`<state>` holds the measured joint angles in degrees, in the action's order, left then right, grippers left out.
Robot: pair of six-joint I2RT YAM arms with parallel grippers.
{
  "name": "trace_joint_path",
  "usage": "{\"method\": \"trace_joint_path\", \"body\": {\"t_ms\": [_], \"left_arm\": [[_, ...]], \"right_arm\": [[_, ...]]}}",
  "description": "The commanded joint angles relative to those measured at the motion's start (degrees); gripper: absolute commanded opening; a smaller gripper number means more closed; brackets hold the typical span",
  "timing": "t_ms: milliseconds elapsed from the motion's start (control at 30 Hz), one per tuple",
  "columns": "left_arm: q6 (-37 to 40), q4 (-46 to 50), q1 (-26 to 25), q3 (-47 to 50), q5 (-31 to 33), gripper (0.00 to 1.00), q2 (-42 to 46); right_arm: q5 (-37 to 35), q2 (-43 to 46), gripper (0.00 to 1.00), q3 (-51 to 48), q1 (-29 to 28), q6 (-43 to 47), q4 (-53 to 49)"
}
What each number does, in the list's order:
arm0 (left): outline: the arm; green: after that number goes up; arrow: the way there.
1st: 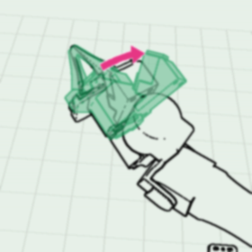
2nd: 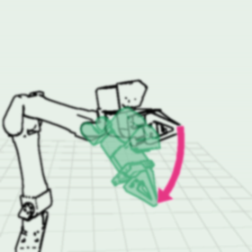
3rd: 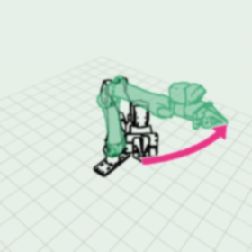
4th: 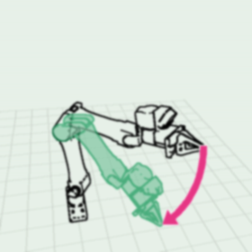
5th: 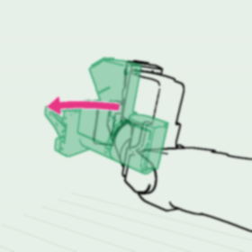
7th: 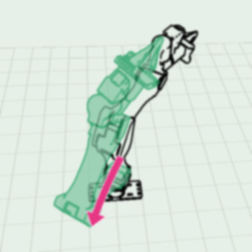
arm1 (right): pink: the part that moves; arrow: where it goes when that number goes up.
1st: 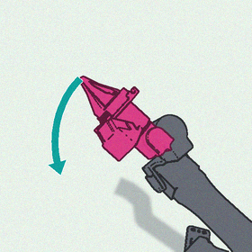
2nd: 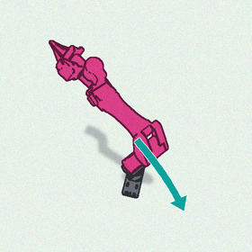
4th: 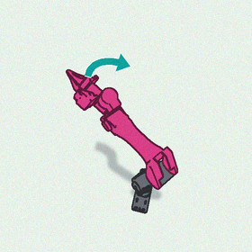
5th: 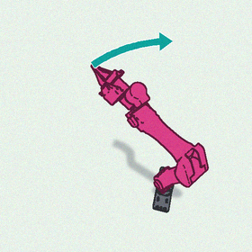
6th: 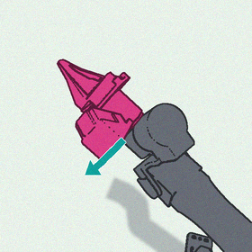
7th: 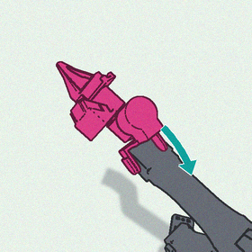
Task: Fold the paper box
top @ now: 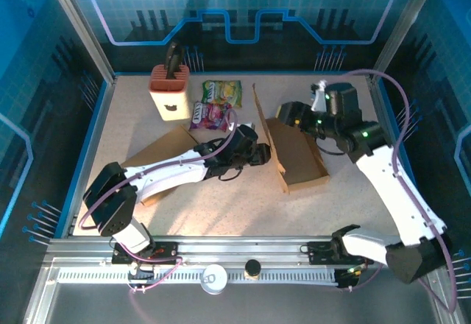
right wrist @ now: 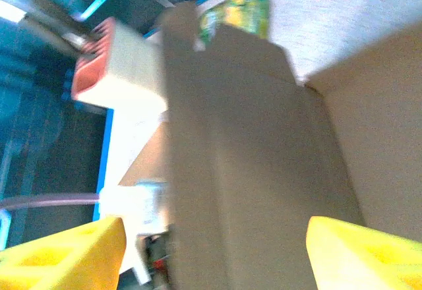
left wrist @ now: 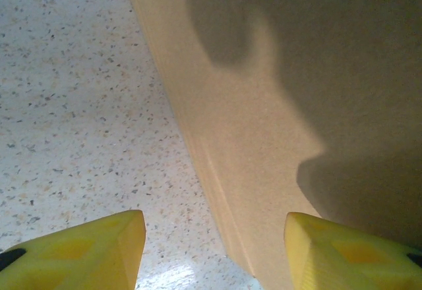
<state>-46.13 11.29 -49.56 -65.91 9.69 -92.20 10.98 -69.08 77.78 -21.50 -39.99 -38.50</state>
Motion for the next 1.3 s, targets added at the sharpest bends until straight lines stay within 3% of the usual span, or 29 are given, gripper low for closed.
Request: {"method": "trace_joint_path", "body": {"t_ms": [0,200,400,600,800,1033,1267], "left_arm": [[1.7,0.6,0.2,-2.4,-1.1,0.59,-1.1],[2.3,1.5,0.3,-3.7,-1.2,0.59,-1.9],[2.8,2.0,0.3,-4.7,-1.2,0.59,-2.6],[3.3,3.0,0.2,-5.2,-0.3,0.59,-2.4],[4.4,5.4,0.2,-3.7,2.8,0.63,2.0],[5.3,9.2,0.2,0.5,5.6,0.68,9.3],[6.7,11.1,-1.4,6.4,5.0,0.70,16.9]], "right_arm": [[-0.8,-6.3,0.72,6.8,-2.6,11.5,-11.0],[-0.9,-14.1,0.67,12.8,-4.7,14.2,-13.8],[-3.7,-18.9,0.54,14.9,-5.2,14.5,-15.8],[-6.2,-21.0,0.27,15.9,-5.7,12.8,-15.7],[-9.3,-18.4,0.01,11.7,-6.5,4.6,-9.9],[-18.0,-13.5,0.00,6.1,-7.8,-7.6,-3.8],[-33.5,-11.3,0.00,5.5,-10.7,-25.9,-8.8]]}}
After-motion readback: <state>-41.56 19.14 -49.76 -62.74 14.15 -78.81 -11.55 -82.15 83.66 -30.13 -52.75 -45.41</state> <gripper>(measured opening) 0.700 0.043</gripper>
